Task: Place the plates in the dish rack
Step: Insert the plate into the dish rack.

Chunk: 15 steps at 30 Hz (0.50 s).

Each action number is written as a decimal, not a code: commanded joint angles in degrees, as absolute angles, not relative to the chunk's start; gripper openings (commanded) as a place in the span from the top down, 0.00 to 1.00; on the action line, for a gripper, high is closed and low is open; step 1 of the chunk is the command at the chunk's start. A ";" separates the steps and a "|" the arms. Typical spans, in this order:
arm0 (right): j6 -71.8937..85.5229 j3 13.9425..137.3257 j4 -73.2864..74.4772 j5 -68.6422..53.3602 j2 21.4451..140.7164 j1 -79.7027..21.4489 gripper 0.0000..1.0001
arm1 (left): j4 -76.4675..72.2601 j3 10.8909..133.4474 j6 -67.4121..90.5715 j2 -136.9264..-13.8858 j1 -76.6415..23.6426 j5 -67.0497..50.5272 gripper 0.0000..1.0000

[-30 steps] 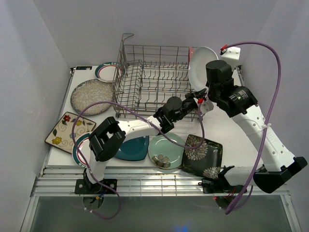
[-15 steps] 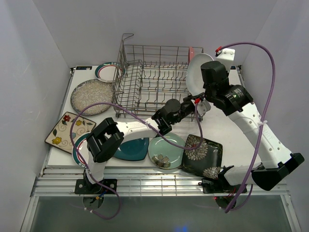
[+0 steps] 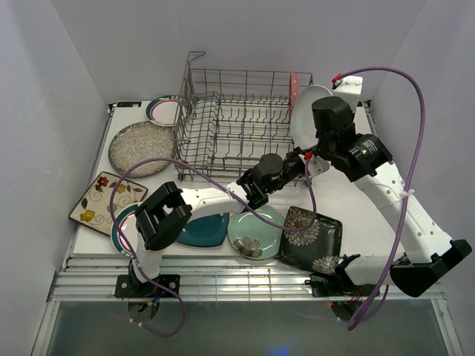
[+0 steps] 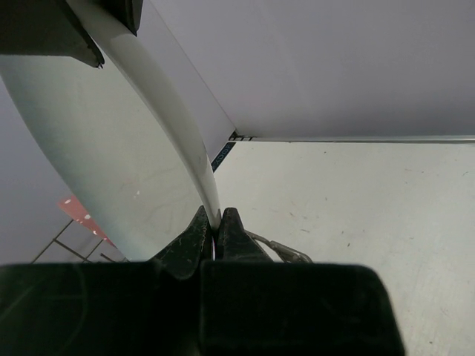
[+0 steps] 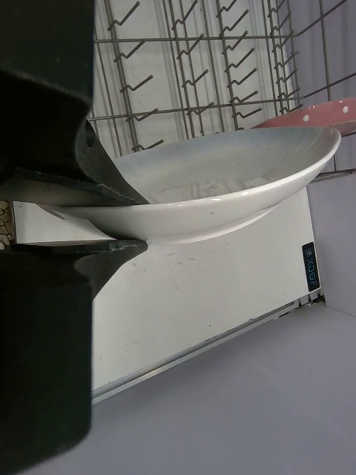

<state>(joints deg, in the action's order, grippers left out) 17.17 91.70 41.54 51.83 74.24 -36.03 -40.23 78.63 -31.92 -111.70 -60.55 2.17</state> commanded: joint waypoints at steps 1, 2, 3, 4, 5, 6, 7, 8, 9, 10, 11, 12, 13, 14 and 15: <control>16.79 91.50 32.70 46.23 68.82 -38.76 0.92 | -37.36 82.35 -27.95 -112.58 -61.87 -2.11 1.00; 16.44 91.41 32.70 45.97 68.56 -38.67 0.92 | -37.01 82.79 -28.12 -112.85 -62.05 -2.11 1.00; 16.44 91.32 32.87 45.88 68.38 -38.67 0.92 | -35.96 83.40 -28.12 -113.29 -62.22 -1.94 1.00; 16.09 91.41 32.96 45.62 68.38 -38.67 0.92 | -35.43 84.63 -28.04 -113.73 -62.57 -1.06 1.00; 15.74 91.75 33.66 45.18 68.47 -38.76 0.92 | -35.07 85.16 -27.34 -114.43 -62.75 -0.88 1.00; 15.73 92.11 34.18 45.26 68.55 -38.76 0.92 | -34.63 85.51 -26.99 -114.69 -62.84 -0.88 1.00; 15.73 92.37 34.62 45.18 68.99 -38.76 0.92 | -34.54 86.04 -26.63 -114.87 -62.93 -0.88 1.00; 15.65 92.81 35.15 44.91 69.26 -38.67 0.92 | -34.54 86.31 -26.28 -115.13 -63.02 -0.88 1.00; 15.56 93.16 35.59 44.83 69.52 -38.76 0.92 | -34.45 86.57 -25.50 -115.40 -63.02 -0.88 1.00; 15.56 93.51 35.94 44.82 70.30 -38.76 0.92 | -34.45 86.83 -25.23 -115.57 -63.10 -0.18 1.00; 15.56 93.69 36.30 44.39 70.75 -38.76 0.92 | -34.45 87.18 -24.88 -115.75 -63.19 1.48 1.00; 15.47 94.13 36.56 44.21 71.01 -38.76 0.92 | -34.45 87.27 -24.61 -115.84 -63.19 1.58 1.00; 15.47 94.13 36.56 44.12 71.54 -38.76 0.92 | -34.45 87.19 -24.52 -115.93 -63.28 1.67 1.00; 15.47 94.13 36.48 43.86 71.72 -38.76 0.92 | -34.45 87.19 -24.52 -115.93 -63.28 2.10 1.00; 15.38 93.87 36.30 43.77 71.81 -38.76 0.92 | -34.54 87.10 -24.70 -115.93 -63.28 2.37 1.00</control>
<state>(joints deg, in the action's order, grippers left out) 13.23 89.84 43.64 54.30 72.58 -35.59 -36.53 84.09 -26.72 -115.09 -63.29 4.89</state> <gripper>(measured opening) 0.234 0.038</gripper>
